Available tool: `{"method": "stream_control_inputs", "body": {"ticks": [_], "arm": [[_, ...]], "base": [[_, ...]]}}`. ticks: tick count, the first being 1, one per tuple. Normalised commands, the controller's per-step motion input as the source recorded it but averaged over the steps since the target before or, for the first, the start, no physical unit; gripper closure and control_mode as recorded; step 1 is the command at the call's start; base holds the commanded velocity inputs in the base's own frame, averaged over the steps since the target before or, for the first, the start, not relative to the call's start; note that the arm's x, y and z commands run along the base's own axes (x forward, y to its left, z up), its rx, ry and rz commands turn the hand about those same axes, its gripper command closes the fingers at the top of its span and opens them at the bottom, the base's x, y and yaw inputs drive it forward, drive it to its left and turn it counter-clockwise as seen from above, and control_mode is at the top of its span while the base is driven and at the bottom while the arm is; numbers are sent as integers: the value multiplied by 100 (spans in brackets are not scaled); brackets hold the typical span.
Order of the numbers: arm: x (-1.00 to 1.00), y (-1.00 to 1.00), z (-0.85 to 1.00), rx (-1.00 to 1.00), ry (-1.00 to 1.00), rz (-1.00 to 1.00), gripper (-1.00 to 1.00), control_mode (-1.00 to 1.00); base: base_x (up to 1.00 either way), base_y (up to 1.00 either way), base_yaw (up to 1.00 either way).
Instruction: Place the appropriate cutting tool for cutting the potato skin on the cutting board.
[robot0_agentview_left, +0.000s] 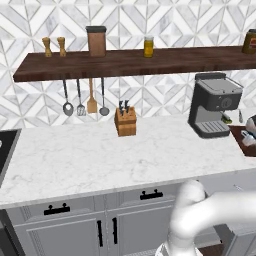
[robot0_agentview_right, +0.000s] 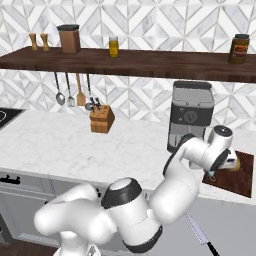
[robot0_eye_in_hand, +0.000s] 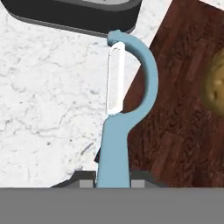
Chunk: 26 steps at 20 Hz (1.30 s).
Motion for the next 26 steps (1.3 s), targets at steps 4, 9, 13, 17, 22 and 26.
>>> {"method": "stream_control_inputs", "body": {"ticks": [4, 9, 13, 17, 22, 26], "arm": [[63, -22, -24, 0, 9, 3, 100, -100], [45, -28, -32, 0, 10, 4, 100, -100], [21, -48, -19, 0, 3, 3, 100, -100], [0, -51, -13, 0, 0, 0, 100, -100], [0, -19, -22, 0, 0, 0, 100, -100], [0, 9, -31, 0, 0, 0, -100, -100]], "base": [[0, 0, 0], [0, 0, 0], [0, 0, 0], [0, 0, 0], [0, 0, 0], [0, 0, 0]]}}
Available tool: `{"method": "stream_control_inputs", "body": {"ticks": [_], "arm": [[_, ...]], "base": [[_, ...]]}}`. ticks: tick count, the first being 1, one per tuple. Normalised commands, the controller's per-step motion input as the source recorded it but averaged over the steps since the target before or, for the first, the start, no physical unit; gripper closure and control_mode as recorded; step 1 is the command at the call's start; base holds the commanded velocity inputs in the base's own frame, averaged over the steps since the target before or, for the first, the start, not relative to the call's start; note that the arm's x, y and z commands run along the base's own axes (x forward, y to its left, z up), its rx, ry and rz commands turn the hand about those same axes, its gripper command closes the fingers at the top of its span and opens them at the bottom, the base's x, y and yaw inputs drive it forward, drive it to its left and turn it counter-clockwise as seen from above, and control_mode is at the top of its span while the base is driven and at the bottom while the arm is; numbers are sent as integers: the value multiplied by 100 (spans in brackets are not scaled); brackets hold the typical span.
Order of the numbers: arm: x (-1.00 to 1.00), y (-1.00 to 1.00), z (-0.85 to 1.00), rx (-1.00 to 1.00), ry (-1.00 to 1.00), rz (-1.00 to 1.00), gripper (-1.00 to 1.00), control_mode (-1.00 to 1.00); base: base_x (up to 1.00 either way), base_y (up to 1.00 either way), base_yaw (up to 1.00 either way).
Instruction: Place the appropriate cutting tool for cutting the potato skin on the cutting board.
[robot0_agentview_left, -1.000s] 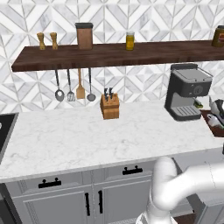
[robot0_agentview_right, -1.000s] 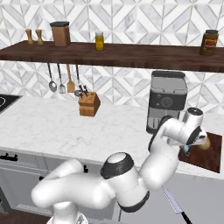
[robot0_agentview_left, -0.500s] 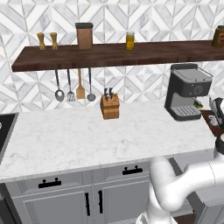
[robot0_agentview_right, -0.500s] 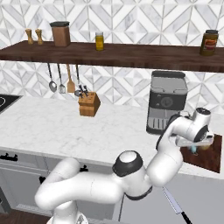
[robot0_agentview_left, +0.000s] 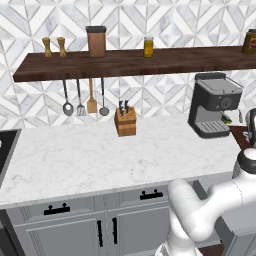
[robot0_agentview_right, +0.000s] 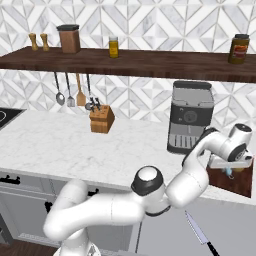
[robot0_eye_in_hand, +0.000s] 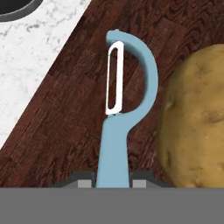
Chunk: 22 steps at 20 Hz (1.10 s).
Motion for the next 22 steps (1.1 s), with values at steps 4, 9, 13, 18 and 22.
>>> {"method": "stream_control_inputs", "body": {"ticks": [4, 9, 13, 18, 22], "arm": [[-12, 27, -20, 0, 0, 0, -100, -100], [-46, 57, -7, 0, -3, 0, -100, -100], [-63, 67, 17, -1, -18, 0, -100, -100], [-87, 99, 0, -18, -28, 1, -100, -100], [-88, 100, 0, -34, -28, 3, -100, -100]], "base": [[0, 0, 0], [0, 0, 0], [0, 0, 0], [0, 0, 0], [0, 0, 0]]}}
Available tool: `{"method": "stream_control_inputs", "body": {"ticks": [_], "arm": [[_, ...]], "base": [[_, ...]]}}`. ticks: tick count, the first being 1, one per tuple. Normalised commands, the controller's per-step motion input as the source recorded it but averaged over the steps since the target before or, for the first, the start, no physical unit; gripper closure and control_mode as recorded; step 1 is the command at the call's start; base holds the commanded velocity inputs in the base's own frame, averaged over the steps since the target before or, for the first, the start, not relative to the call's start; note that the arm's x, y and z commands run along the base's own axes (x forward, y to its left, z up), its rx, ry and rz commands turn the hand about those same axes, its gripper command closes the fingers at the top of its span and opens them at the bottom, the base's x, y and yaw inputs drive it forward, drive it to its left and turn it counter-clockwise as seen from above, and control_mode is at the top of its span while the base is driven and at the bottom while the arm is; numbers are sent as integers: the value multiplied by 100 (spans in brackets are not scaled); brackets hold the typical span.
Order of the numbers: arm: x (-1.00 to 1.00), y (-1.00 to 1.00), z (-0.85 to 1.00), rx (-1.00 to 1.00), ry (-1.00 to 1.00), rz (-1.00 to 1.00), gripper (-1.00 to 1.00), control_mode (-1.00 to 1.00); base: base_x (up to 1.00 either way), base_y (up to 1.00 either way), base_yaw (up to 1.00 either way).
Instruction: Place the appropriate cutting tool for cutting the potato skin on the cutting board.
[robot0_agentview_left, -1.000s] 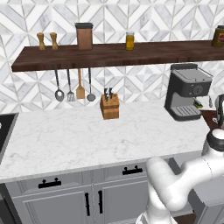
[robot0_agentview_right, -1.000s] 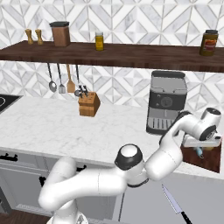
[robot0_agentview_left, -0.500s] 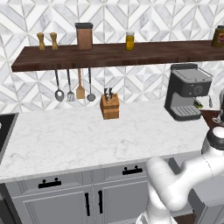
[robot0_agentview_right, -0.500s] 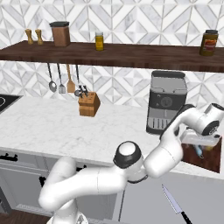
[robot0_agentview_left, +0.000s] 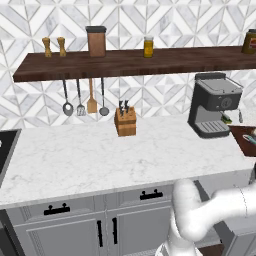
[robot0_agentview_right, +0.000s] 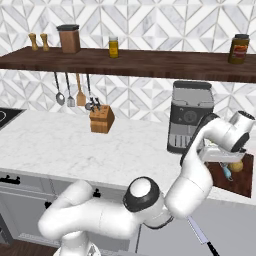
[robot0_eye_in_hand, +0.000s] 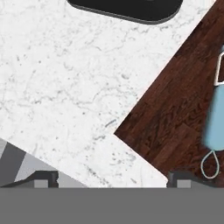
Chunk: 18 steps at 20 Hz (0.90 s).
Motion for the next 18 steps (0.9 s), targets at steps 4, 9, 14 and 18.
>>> {"method": "stream_control_inputs", "body": {"ticks": [4, 9, 14, 18], "arm": [[-91, 100, 22, -27, -4, 3, -100, -100], [-90, 100, 40, -20, 1, -1, -100, -100], [-79, 98, 52, -6, 0, -11, -100, -100], [-95, 74, 69, 0, 0, -17, -100, -100]], "base": [[0, 0, 0], [0, 0, 0], [0, 0, 0], [0, 0, 0]]}}
